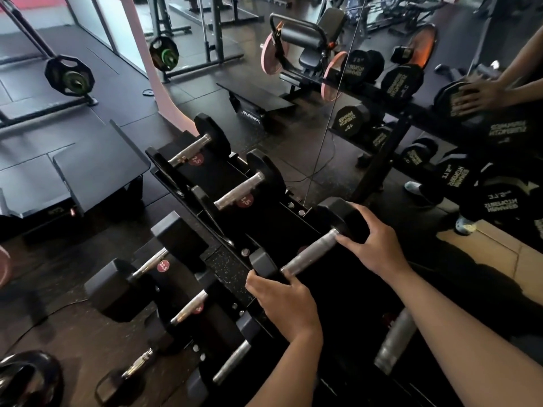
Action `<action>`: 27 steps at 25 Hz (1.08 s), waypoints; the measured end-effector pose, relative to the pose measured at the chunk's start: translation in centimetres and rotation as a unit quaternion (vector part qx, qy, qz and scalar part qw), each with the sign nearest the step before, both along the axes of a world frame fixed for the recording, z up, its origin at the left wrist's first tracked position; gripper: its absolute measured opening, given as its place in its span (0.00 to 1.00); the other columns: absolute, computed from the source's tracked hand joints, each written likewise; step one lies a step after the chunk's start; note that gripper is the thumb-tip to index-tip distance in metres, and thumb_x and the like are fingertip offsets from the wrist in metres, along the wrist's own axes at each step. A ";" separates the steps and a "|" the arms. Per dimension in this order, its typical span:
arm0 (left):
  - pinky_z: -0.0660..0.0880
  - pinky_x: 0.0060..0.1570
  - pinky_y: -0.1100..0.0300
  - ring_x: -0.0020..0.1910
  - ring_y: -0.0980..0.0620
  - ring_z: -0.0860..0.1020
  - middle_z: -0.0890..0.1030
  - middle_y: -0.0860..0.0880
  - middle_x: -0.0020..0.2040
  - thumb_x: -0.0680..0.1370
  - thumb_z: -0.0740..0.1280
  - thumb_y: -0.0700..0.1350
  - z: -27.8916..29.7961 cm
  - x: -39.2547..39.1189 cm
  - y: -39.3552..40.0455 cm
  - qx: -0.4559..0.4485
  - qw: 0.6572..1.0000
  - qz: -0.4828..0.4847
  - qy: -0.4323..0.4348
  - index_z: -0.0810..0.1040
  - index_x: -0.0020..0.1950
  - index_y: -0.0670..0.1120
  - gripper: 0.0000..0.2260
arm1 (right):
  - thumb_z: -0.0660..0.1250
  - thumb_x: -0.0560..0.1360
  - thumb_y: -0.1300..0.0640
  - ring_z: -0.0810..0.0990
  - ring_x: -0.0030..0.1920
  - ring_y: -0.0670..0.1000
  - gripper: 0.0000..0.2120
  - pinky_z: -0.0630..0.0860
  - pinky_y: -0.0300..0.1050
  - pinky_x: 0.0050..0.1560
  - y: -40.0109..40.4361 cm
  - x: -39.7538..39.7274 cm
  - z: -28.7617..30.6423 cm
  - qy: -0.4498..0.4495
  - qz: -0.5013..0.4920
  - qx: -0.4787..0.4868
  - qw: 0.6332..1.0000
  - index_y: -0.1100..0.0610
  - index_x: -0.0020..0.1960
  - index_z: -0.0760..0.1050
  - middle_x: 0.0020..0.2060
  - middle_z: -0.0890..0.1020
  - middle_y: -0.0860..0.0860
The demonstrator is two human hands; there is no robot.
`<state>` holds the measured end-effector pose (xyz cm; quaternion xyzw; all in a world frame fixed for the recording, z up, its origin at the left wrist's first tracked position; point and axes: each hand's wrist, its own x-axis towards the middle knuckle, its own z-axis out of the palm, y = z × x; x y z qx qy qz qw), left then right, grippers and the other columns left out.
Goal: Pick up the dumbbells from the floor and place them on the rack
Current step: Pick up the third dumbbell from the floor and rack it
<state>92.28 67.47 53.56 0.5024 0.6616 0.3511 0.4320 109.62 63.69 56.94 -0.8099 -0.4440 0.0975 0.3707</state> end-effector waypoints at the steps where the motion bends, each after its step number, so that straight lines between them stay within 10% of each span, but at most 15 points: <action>1: 0.79 0.50 0.45 0.57 0.40 0.77 0.67 0.46 0.66 0.78 0.69 0.45 0.1 0.3 0.1 -0.002 1.000 0.005 0.000 0.60 0.70 0.44 0.25 | 0.78 0.71 0.55 0.78 0.62 0.40 0.30 0.69 0.27 0.62 0.3 0.4 -0.2 0.003 0.000 0.001 1.000 0.46 0.70 0.73 0.60 0.82 0.42; 15: 0.77 0.53 0.49 0.63 0.42 0.74 0.66 0.46 0.68 0.78 0.67 0.48 0.8 1.4 -0.1 -0.018 1.000 0.018 -0.001 0.59 0.72 0.44 0.27 | 0.78 0.69 0.50 0.79 0.59 0.48 0.28 0.72 0.39 0.59 2.3 2.8 -1.2 0.050 0.009 -0.049 0.998 0.44 0.66 0.72 0.56 0.81 0.43; 27: 0.73 0.52 0.54 0.68 0.46 0.67 0.59 0.50 0.73 0.74 0.72 0.55 1.8 -1.0 2.5 -0.026 0.998 -0.047 -0.044 0.54 0.74 0.54 0.36 | 0.65 0.76 0.37 0.67 0.74 0.49 0.30 0.65 0.50 0.70 2.8 0.2 0.5 0.088 -0.075 -0.001 0.993 0.43 0.75 0.65 0.72 0.71 0.48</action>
